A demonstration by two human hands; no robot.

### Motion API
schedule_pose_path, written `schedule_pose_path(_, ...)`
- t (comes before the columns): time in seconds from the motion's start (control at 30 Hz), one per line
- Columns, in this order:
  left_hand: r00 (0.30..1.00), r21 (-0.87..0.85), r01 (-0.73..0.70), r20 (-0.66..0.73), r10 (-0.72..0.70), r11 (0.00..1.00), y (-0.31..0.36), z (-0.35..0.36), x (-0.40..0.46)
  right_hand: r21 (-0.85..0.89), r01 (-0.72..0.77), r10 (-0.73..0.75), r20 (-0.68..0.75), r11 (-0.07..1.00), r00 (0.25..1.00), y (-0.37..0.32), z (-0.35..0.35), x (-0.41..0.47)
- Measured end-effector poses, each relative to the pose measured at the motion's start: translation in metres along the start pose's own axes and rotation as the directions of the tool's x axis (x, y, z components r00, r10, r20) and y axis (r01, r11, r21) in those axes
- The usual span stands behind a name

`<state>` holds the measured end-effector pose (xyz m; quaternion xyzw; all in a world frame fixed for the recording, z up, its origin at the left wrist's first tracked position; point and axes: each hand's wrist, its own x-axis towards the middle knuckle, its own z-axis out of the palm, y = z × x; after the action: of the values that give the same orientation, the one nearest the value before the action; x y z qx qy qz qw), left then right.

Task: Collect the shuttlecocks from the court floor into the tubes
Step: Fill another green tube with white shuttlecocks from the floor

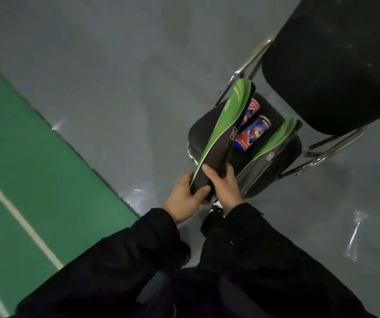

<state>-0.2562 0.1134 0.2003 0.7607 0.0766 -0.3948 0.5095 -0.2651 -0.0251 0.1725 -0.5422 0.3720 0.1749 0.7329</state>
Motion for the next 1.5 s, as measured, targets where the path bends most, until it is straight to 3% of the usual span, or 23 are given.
schedule_pose_path(0.13,0.984,-0.097,-0.029,-0.176,0.012,0.995,-0.013,-0.068,-0.067,-0.166,0.086,-0.073,0.084,0.982,0.994,-0.004,0.076,-0.05)
schedule_pose_path(0.3,0.907,-0.362,-0.129,-0.42,-0.038,0.923,-0.057,-0.174,-0.162,-0.365,0.176,-0.023,0.385,0.914,0.923,0.009,0.188,-0.131)
schedule_pose_path(0.47,0.741,-0.55,-0.3,-0.649,-0.173,0.779,-0.117,-0.284,-0.254,-0.55,0.357,0.118,0.65,0.755,0.751,0.032,0.325,-0.194)
schedule_pose_path(0.63,0.552,-0.635,-0.485,-0.756,-0.352,0.601,-0.19,-0.36,-0.343,-0.603,0.531,0.31,0.782,0.595,0.54,0.078,0.458,-0.247)
schedule_pose_path(0.77,0.446,-0.651,-0.605,-0.754,-0.483,0.457,-0.256,-0.397,-0.401,-0.6,0.661,0.481,0.787,0.452,0.386,0.127,0.544,-0.276)
schedule_pose_path(0.97,0.272,-0.589,-0.731,-0.714,-0.645,0.344,-0.35,-0.459,-0.467,-0.544,0.76,0.671,0.715,0.357,0.196,0.21,0.677,-0.3)
schedule_pose_path(1.33,0.004,-0.402,-0.894,-0.451,-0.893,0.199,-0.484,-0.55,-0.6,-0.383,0.887,0.871,0.49,0.258,-0.042,0.379,0.917,-0.411)
schedule_pose_path(1.5,-0.058,-0.306,-0.937,-0.343,-0.938,0.17,-0.564,-0.59,-0.649,-0.261,0.946,0.923,0.375,0.193,-0.084,0.467,0.999,-0.463)
